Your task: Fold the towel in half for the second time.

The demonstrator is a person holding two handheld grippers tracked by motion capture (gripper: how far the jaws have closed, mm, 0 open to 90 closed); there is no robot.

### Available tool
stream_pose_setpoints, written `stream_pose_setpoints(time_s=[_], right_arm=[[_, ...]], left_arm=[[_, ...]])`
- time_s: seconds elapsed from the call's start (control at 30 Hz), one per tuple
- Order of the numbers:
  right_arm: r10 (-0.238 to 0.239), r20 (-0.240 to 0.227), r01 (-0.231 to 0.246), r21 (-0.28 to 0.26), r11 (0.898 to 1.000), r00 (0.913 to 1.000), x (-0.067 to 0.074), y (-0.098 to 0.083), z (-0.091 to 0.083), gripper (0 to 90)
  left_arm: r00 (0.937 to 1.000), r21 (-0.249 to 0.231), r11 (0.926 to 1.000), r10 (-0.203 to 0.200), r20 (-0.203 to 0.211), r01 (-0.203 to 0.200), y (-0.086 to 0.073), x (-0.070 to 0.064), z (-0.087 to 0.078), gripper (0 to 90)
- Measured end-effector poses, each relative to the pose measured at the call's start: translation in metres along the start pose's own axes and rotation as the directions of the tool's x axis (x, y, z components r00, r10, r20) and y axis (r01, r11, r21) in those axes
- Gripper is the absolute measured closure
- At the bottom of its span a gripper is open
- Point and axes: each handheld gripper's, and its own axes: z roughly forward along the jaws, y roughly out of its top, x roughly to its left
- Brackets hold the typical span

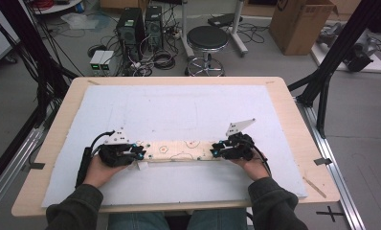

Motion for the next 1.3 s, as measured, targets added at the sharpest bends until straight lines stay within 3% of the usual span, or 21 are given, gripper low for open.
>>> stream_pose_setpoints(time_s=[0.13, 0.27, 0.33, 0.6, 1.1, 1.23, 1.3], right_arm=[[-0.006, 0.011, 0.006, -0.008, 1.0, 0.9999, -0.003, 0.003, 0.003, 60.1], [-0.031, 0.04, 0.028, 0.058, 0.998, 0.9987, -0.003, 0.0, 0.011, 53.9], [-0.045, 0.053, 0.041, 0.072, 0.997, 0.9976, -0.002, -0.002, 0.012, 52.4], [-0.074, 0.066, 0.07, 0.067, 0.995, 0.995, 0.001, -0.009, 0.012, 49.3], [-0.087, 0.059, 0.085, 0.026, 0.996, 0.9945, -0.001, -0.016, 0.012, 49.0], [-0.066, 0.046, 0.066, 0.008, 0.998, 0.9968, 0.0, -0.015, 0.01, 45.0], [-0.051, 0.039, 0.052, -0.031, 0.998, 0.9979, 0.0, -0.012, 0.003, 44.2]], left_arm=[[1.0, 0.026, 0.9997, -0.001, -0.006, 0.002, 0.0, 0.003, 0.006, 71.4], [1.0, 0.091, 0.9958, 0.004, 0.004, -0.005, -0.004, 0.004, 0.013, 66.9], [1.0, 0.095, 0.9955, 0.0, 0.006, 0.0, -0.007, 0.004, 0.014, 65.4], [0.9998, 0.079, 0.9968, -0.013, 0.016, 0.011, -0.012, 0.006, 0.013, 61.1], [0.9996, 0.084, 0.9961, 0.027, -0.002, -0.026, -0.012, 0.002, 0.014, 59.9], [0.9999, 0.059, 0.9982, 0.012, 0.002, -0.012, -0.009, -0.001, 0.009, 55.9], [0.9999, 0.023, 0.9996, -0.013, 0.01, 0.013, -0.007, 0.0, 0.003, 52.9]])
